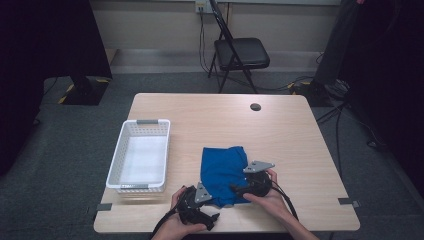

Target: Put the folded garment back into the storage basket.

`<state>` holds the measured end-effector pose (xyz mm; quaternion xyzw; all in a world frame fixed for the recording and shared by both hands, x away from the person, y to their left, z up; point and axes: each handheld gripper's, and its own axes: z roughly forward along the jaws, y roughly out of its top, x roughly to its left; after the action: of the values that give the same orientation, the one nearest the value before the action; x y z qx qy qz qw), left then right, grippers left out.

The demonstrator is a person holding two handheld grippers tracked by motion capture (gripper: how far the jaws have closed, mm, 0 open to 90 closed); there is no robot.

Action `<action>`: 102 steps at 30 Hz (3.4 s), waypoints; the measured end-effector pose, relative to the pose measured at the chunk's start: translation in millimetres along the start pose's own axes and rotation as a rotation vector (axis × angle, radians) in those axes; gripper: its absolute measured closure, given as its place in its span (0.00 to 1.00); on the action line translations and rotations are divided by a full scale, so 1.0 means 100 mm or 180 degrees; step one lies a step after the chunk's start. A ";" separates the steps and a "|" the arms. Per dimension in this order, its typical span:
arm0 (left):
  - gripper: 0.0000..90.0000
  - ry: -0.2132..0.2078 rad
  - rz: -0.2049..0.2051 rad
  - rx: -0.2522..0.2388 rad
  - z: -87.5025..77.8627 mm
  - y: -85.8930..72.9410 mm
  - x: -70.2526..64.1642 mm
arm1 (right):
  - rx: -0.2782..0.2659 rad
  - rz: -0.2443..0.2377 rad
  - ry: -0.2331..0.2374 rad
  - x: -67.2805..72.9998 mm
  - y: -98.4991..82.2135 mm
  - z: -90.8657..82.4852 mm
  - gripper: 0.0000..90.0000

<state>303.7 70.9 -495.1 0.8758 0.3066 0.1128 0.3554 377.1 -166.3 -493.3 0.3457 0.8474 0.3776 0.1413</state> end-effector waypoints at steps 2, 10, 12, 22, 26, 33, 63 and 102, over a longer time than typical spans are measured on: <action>0.00 0.0001 -0.0004 -0.0004 0.00 0.00 0.00 | -0.0001 0.0002 -0.0002 0.00 0.02 0.03 0.20; 0.00 0.0005 -0.0004 0.0007 -0.02 -0.02 0.00 | 0.0003 -0.0006 0.0005 0.00 0.10 0.12 0.20; 0.00 0.0006 -0.0009 0.0005 -0.02 -0.02 -0.01 | 0.0001 -0.0005 0.0003 0.00 0.13 0.14 0.20; 0.00 0.0004 -0.0006 0.0027 -0.04 -0.03 -0.01 | 0.0004 -0.0020 0.0023 0.01 0.23 0.26 0.20; 0.00 -0.0004 0.0002 0.0032 -0.04 -0.03 0.00 | -0.0004 -0.0038 0.0033 0.01 0.27 0.30 0.20; 0.00 -0.0006 0.0003 0.0039 -0.04 -0.03 0.00 | -0.0001 -0.0069 0.0069 0.03 0.33 0.37 0.20; 0.00 -0.0016 0.0016 0.0032 -0.03 -0.02 0.00 | 0.0000 -0.0005 0.0134 0.08 0.42 0.43 0.21; 0.00 0.0007 0.0008 0.0016 -0.03 -0.03 0.02 | -0.0395 0.0251 -0.0020 -0.13 0.39 -0.27 0.20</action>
<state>302.5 75.5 -494.8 0.8769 0.3061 0.1135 0.3527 391.5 -171.0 -446.9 0.3705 0.8076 0.4335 0.1501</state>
